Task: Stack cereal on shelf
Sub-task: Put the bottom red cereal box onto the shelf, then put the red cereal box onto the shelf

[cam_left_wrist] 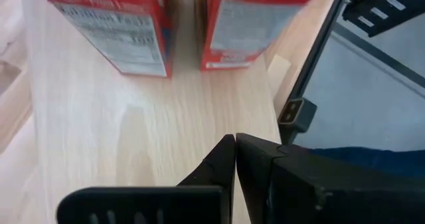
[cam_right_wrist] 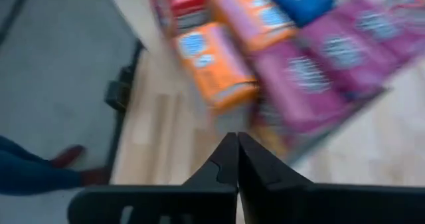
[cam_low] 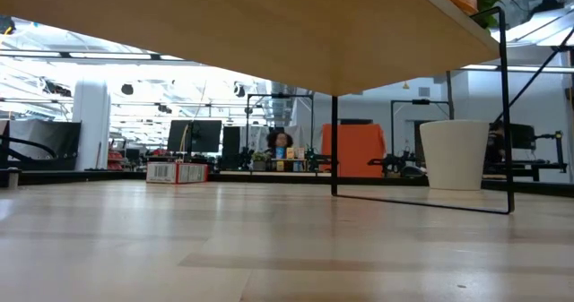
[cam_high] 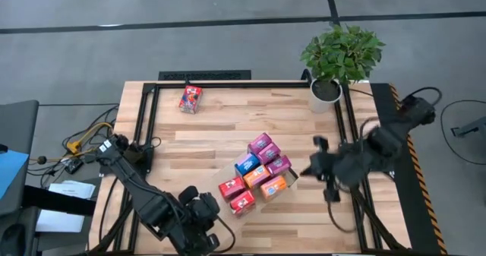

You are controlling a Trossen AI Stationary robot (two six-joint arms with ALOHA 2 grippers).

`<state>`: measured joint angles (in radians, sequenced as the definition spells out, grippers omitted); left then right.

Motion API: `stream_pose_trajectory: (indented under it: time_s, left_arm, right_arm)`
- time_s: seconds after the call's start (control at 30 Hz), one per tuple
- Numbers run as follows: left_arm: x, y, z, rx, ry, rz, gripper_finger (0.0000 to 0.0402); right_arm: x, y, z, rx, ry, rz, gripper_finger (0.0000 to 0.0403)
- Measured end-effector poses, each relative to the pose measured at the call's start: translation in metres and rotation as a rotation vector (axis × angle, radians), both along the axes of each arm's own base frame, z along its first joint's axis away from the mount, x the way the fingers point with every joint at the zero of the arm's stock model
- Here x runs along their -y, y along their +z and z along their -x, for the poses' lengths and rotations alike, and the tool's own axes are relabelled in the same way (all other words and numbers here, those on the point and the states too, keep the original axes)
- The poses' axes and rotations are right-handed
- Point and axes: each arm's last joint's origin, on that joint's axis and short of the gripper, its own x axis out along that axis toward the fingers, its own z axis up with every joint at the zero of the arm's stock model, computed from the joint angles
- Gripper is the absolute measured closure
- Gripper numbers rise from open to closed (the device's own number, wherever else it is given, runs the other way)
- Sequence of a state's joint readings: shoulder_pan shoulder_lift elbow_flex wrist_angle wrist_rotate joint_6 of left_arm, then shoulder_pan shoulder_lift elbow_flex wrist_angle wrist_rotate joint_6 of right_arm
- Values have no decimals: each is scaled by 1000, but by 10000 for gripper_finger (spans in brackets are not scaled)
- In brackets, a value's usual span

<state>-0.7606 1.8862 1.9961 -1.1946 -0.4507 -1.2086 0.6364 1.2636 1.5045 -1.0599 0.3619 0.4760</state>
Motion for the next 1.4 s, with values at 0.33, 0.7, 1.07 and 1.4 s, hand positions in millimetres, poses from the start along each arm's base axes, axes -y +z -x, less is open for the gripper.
stream_pose_trajectory:
  time_s: [0.33, 0.7, 1.07, 1.4]
  left_arm:
    - [7, 0, 6, 3, 6, 16, 400]
    - [7, 0, 6, 3, -3, 9, 400]
    - [7, 0, 6, 8, -15, -7, 400]
    - [6, 1, 6, 35, 1, -39, 400]
  right_arm:
    - [-21, -50, -13, 46, -72, -73, 388]
    - [-16, -46, -24, 121, -87, -105, 396]
    - [-27, -61, -49, 122, -91, -64, 384]
    - [-21, -48, -43, 147, -107, -72, 374]
